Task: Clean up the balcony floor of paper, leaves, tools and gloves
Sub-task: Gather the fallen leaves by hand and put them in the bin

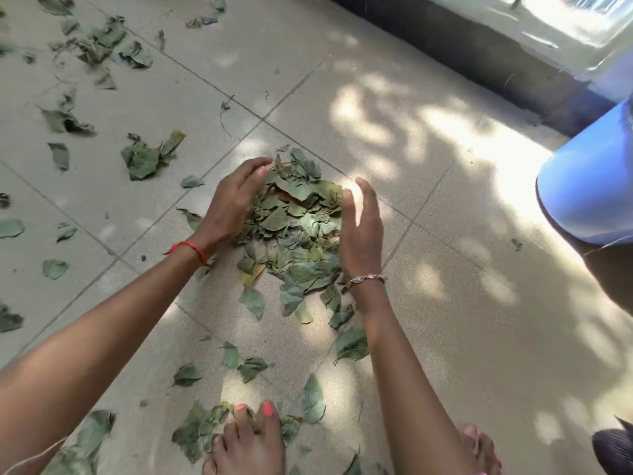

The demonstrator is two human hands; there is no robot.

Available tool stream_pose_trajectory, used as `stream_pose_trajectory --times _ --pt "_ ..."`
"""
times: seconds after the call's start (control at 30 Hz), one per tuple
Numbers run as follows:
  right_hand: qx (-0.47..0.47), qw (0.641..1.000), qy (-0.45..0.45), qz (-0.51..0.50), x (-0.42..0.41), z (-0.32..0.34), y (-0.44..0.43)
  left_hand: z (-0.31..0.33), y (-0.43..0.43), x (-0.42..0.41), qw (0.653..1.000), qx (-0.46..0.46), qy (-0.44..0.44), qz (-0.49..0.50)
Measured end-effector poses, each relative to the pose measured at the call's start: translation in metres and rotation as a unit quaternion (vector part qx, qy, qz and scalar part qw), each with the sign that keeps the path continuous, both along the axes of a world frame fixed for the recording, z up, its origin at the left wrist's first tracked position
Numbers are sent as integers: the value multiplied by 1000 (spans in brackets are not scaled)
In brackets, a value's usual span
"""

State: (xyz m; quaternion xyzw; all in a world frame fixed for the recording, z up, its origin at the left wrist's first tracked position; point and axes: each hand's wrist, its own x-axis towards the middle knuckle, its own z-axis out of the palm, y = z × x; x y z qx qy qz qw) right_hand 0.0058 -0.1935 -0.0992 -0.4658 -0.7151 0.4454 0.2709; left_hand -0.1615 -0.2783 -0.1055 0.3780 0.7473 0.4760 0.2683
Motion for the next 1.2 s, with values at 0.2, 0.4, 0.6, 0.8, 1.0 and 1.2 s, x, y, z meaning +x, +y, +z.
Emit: stream_pose_trajectory --times 0.2,0.4,0.6,0.8,1.0,1.2 --pt "70 970 -209 -102 50 -25 -60 -4 -15 -5 999 -22 18 31" --pt "139 950 -273 -62 11 -36 -85 -16 -12 7 999 -24 14 16" --pt "180 980 -83 5 -31 -18 -23 -18 -12 9 999 -13 52 -6" --pt "121 966 -141 180 -47 -18 30 -23 -16 21 976 -72 193 -69" --pt "68 981 5 182 -42 -17 13 -21 -2 24 991 -43 124 -7" --pt "78 996 -45 16 -19 -33 -7 -14 13 10 995 -23 98 7"
